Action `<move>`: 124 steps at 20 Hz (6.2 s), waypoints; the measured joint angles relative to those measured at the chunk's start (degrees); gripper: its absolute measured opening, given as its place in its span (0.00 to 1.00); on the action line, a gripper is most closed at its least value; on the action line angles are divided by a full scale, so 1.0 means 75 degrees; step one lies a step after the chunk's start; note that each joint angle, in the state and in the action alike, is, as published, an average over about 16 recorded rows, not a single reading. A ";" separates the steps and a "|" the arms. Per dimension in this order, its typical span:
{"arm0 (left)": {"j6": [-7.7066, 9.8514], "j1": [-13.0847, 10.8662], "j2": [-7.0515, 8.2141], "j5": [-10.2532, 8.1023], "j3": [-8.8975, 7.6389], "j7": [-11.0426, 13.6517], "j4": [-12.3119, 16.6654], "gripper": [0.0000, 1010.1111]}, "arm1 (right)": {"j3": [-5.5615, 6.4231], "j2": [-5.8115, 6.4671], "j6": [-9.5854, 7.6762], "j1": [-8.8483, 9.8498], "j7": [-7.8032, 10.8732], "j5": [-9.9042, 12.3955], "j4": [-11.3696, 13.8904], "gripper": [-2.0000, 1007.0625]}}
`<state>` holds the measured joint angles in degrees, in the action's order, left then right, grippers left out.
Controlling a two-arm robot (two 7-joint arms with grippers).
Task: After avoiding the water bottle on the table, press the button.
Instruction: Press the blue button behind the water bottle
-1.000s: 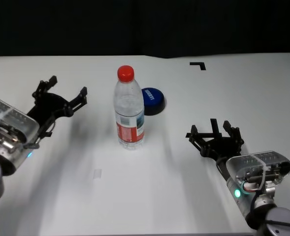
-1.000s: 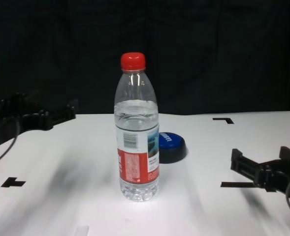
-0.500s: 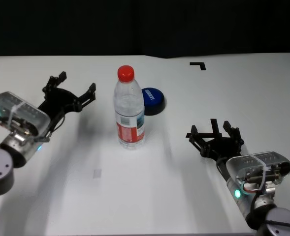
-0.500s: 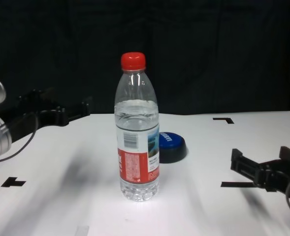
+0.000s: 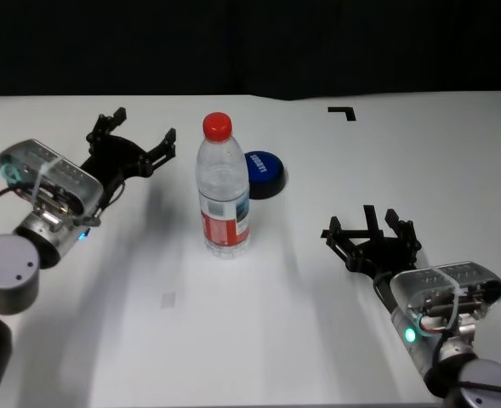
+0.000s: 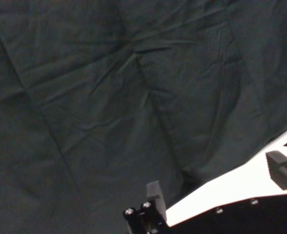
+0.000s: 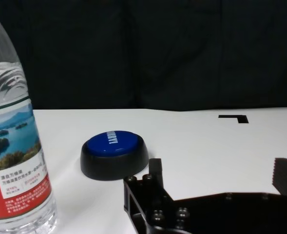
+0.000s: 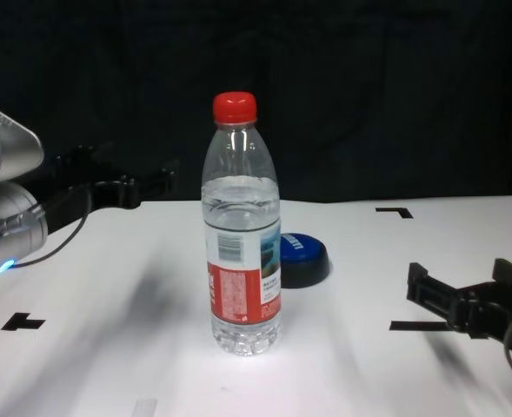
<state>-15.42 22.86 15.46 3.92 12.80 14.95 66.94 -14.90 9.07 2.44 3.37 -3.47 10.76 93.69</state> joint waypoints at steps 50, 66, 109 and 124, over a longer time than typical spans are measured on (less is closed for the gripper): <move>0.0166 0.1146 -0.0078 -0.0145 0.0693 0.0644 -0.1602 0.99 | 0.0000 0.0000 0.0000 0.0000 0.0000 0.0000 0.0000 1.00; -0.0194 0.1646 -0.0273 0.0039 0.0899 0.0625 -0.2349 0.99 | 0.0000 0.0000 0.0000 0.0000 0.0000 0.0000 0.0000 1.00; -0.1301 0.2818 -0.0587 0.0598 0.1458 0.0806 -0.3890 0.99 | 0.0000 0.0000 0.0000 0.0000 0.0000 0.0000 0.0000 1.00; -0.1595 0.3019 -0.0674 0.0720 0.1556 0.0865 -0.4419 0.99 | 0.0000 0.0000 0.0000 0.0000 0.0000 0.0000 0.0000 1.00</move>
<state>-27.38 45.50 10.41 9.33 24.47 21.44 33.80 -14.90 9.07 2.44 3.37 -3.47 10.76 93.69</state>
